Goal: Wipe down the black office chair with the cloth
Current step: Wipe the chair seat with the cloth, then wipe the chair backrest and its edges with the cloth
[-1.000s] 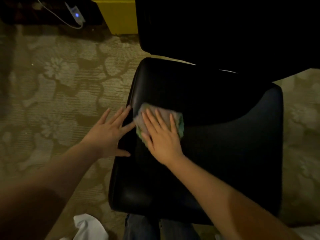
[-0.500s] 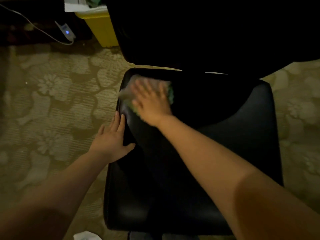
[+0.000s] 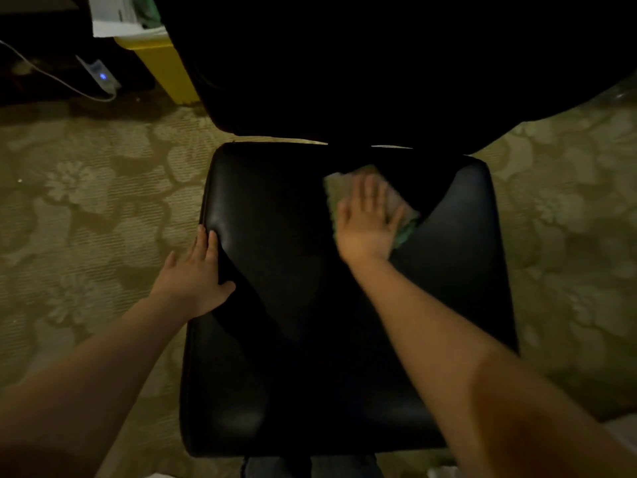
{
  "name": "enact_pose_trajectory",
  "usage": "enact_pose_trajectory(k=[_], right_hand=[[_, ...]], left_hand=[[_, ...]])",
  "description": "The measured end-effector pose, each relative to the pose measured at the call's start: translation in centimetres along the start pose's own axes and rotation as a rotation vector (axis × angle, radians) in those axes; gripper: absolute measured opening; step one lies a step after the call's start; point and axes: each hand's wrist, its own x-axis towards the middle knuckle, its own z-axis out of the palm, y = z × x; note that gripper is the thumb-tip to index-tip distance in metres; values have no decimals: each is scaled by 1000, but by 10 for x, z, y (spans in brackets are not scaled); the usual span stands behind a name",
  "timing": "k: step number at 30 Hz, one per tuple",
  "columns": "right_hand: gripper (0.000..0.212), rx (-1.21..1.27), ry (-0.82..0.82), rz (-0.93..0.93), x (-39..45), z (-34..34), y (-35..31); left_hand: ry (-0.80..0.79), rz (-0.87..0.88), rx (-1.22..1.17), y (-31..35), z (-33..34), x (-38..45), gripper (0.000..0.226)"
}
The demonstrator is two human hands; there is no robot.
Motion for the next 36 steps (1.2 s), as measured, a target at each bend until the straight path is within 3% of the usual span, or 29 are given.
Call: enact_pose_trajectory(k=[2, 5, 8, 11, 13, 16, 19, 24, 26, 29, 32, 36], right_hand=[[54, -59, -20, -234, -38, 15, -24], [57, -70, -208, -610, -113, 36, -42], [54, -108, -277, -837, -162, 52, -23], [53, -225, -256, -1081, -154, 45, 17], [51, -189, -193, -1014, -128, 35, 44], [56, -56, 23, -423, -81, 5, 87], [59, 50, -108, -107, -51, -17, 108], [72, 32, -102, -163, -66, -28, 100], [73, 14, 24, -169, -71, -32, 100], [52, 144, 245, -138, -73, -48, 102], [41, 236, 363, -218, -68, -99, 93], [46, 342, 610, -398, -43, -198, 70]], left_hand=[[-7, -11, 18, 1, -4, 1, 77], [18, -26, -55, -1, -10, 2, 62], [39, -11, -75, 4, -11, -4, 55], [62, 59, 0, 22, -6, -12, 55], [57, 98, 21, 36, -2, -13, 56], [82, 158, 30, 60, 8, -12, 55], [89, 193, 34, 78, 12, -16, 54], [119, 222, 143, 101, 5, -31, 56], [162, 246, 218, 113, -8, -43, 67], [323, 302, 223, 125, -41, -56, 93], [576, 323, 227, 133, -85, -64, 77], [714, 325, 54, 146, -153, -85, 59]])
